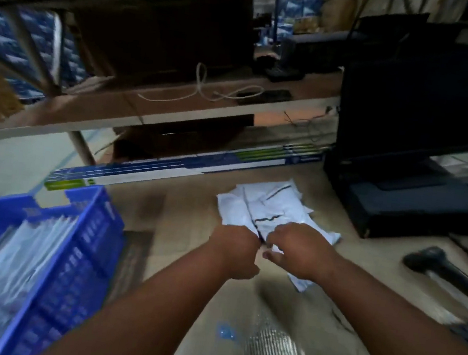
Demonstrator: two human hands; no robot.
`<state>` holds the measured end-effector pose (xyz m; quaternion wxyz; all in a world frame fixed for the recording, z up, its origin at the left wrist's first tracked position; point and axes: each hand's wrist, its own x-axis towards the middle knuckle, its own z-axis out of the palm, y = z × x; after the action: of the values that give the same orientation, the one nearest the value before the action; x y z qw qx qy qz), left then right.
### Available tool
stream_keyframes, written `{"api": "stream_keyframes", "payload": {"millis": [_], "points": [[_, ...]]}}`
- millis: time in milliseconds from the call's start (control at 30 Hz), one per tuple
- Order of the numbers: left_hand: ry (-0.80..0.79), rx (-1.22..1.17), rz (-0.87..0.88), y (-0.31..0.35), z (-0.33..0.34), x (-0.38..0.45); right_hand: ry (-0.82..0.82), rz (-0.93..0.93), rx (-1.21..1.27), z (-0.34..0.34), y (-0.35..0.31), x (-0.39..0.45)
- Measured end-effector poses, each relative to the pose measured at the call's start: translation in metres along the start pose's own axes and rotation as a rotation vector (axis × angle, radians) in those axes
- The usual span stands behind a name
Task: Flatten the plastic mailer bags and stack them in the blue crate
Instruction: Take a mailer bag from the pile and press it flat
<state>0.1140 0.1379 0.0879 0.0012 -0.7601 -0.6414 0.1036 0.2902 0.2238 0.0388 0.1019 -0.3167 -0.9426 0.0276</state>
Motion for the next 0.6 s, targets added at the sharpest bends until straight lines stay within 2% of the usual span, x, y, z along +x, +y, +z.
{"api": "stream_keyframes", "payload": {"millis": [167,300,467,600], "points": [[-0.020,0.026,0.110,0.033,0.046,0.044,0.085,0.300,-0.071,0.044,0.045,-0.041],[0.064,0.073,0.104,0.045,0.067,0.067,0.081,0.430,0.022,0.073,0.049,-0.050],[0.138,0.128,0.169,0.039,0.079,0.092,0.048,0.481,0.111,0.101,0.042,-0.052],[0.124,0.222,0.194,0.030,0.083,0.098,0.044,0.471,0.219,0.111,0.041,-0.052]]}}
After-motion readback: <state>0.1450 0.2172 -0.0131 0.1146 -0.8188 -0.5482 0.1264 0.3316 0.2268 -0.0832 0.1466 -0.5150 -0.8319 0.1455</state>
